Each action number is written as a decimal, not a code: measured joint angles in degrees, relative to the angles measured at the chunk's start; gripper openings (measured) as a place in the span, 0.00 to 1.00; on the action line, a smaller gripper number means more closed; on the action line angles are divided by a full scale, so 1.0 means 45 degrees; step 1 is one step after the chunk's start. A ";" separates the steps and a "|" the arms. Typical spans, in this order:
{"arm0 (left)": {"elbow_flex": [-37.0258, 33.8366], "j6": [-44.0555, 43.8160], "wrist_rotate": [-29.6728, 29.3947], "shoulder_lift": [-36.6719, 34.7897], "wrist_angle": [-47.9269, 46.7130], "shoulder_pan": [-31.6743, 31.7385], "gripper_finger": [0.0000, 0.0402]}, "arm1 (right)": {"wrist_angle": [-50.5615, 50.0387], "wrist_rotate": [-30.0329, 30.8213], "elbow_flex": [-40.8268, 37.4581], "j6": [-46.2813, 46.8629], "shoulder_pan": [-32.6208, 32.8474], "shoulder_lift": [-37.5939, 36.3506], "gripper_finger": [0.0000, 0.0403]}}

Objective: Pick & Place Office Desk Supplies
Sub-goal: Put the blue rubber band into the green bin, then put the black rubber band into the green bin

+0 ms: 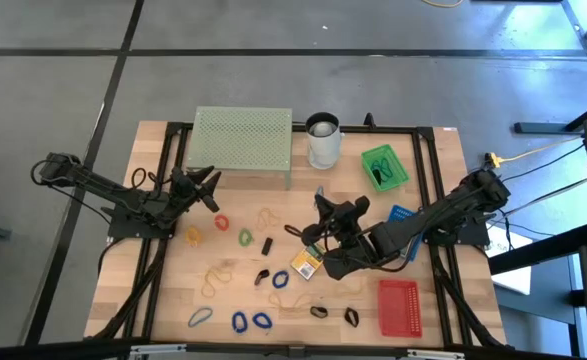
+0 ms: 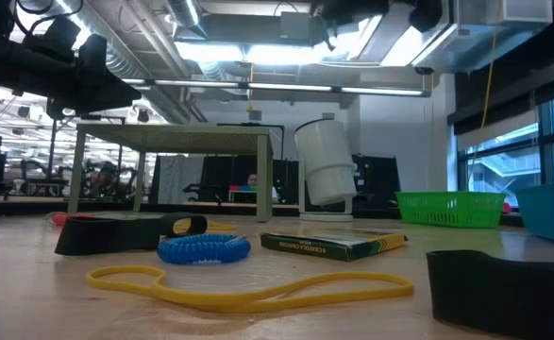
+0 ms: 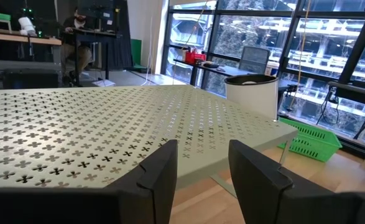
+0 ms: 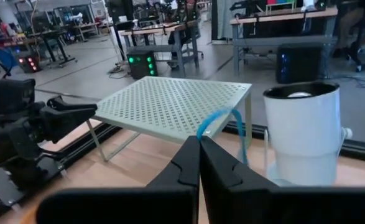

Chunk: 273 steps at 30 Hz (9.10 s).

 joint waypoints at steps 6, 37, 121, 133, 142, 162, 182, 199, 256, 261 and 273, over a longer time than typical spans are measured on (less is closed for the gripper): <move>0.0000 0.0000 -0.0003 -0.0002 0.0000 0.0000 0.35 | -0.0001 -0.2346 0.0108 -0.0820 -0.0075 0.0000 0.01; 0.0000 0.0000 -0.0005 0.0000 0.0000 0.0002 0.35 | -1.3482 -0.9368 -0.0870 0.6066 -0.3763 -0.1492 0.01; 0.0000 0.0000 0.0000 -0.0003 0.0000 0.0000 0.35 | -0.9853 -1.1942 -0.2580 -0.0429 -0.8818 -0.1472 0.63; 0.0000 0.0000 0.0000 -0.0003 0.0000 0.0000 0.35 | -0.5496 -1.3288 -0.2097 0.0361 -0.4303 -0.1472 0.50; 0.0000 0.0000 0.0000 -0.0002 0.0000 -0.0001 0.35 | -0.0825 -1.4351 -0.2088 0.1290 -0.0407 -0.1212 0.45; 0.0000 0.0000 -0.0004 -0.0002 0.0004 0.0000 0.35 | 0.2936 -1.7472 -0.0960 -0.1253 0.1666 0.3215 0.44; 0.0000 0.0000 0.0000 0.0000 0.0002 0.0000 0.35 | -0.0667 -1.6638 0.1026 -0.4150 0.1851 0.4455 0.44; 0.0000 0.0000 -0.0003 -0.0003 0.0000 0.0000 0.35 | -0.0782 -1.6643 0.1040 -0.4524 0.2061 0.4847 0.37; -0.0005 0.0000 -0.0004 -0.0005 0.0005 0.0002 0.35 | -0.6411 -0.6312 0.3831 -0.6331 -0.3229 0.1422 0.02; -0.0005 0.0000 0.0000 0.0000 -0.0004 -0.0002 0.35 | -0.5470 -0.6724 0.1466 -0.5153 -0.3491 0.0482 0.02; -0.0005 0.0000 -0.0002 0.0000 -0.0016 0.0000 0.35 | 0.5113 -0.9165 -0.6214 -0.7127 -0.4091 -0.3256 0.02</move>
